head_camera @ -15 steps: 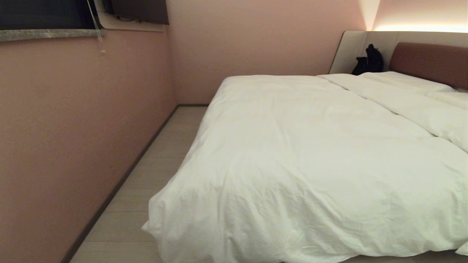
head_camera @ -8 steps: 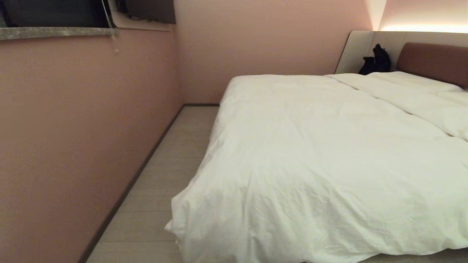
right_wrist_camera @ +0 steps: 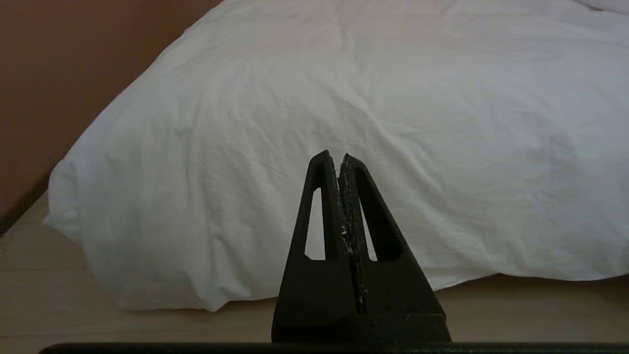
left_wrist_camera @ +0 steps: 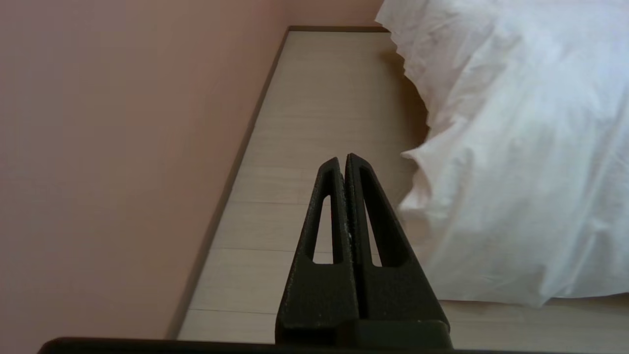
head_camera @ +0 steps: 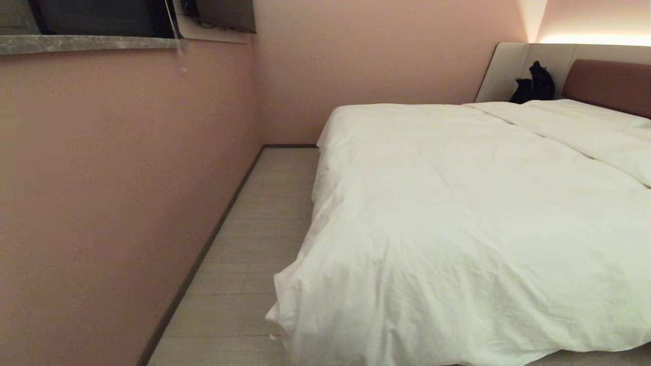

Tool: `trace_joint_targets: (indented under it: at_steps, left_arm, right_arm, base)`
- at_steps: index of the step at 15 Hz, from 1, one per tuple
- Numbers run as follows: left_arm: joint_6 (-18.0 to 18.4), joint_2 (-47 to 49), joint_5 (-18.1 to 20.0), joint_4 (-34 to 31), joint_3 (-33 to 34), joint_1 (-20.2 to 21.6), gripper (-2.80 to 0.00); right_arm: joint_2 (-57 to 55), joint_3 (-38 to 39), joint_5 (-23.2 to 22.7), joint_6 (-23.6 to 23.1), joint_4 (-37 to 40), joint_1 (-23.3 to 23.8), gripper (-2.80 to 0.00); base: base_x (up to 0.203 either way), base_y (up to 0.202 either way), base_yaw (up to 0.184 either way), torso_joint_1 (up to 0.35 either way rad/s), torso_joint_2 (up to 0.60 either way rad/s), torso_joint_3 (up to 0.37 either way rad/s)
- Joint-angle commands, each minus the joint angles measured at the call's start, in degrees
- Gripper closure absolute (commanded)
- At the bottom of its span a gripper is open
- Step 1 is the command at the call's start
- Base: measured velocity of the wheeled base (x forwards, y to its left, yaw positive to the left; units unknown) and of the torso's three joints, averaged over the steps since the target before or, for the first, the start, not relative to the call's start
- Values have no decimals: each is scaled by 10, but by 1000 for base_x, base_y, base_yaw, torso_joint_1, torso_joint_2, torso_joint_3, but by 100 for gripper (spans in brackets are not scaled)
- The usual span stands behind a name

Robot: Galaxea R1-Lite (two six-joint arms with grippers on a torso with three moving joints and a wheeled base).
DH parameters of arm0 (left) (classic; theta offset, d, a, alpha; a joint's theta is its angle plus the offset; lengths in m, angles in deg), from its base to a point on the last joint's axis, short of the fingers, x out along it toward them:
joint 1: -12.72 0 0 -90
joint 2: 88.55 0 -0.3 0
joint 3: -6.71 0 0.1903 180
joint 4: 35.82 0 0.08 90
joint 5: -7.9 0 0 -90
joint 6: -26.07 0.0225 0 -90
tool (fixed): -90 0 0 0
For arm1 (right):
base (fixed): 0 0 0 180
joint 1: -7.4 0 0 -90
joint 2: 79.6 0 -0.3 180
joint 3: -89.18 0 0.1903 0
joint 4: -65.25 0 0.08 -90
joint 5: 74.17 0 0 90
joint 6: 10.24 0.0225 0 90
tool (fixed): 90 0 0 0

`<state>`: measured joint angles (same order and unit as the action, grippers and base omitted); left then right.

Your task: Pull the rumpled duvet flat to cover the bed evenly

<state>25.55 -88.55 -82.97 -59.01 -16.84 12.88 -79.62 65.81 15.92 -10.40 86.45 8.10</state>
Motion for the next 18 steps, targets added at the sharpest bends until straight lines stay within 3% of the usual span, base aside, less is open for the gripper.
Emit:
trace_joint_targets:
  at_steps: [1,4,18]
  left_arm:
    - [0,0,1,0,0,0,0]
    - [0,0,1,0,1,0,0]
    - [-3,0,-1,1,1,0,0]
  right_arm:
    - [0,0,0,0,0,0,0]
    - [0,0,0,0,0,0,0]
    - [0,0,0,0,0,0,0]
  base:
    - [0,197,0,0,7,7]
    - [0,153,1,5,2,-1]
    - [0,0,0,0,0,0]
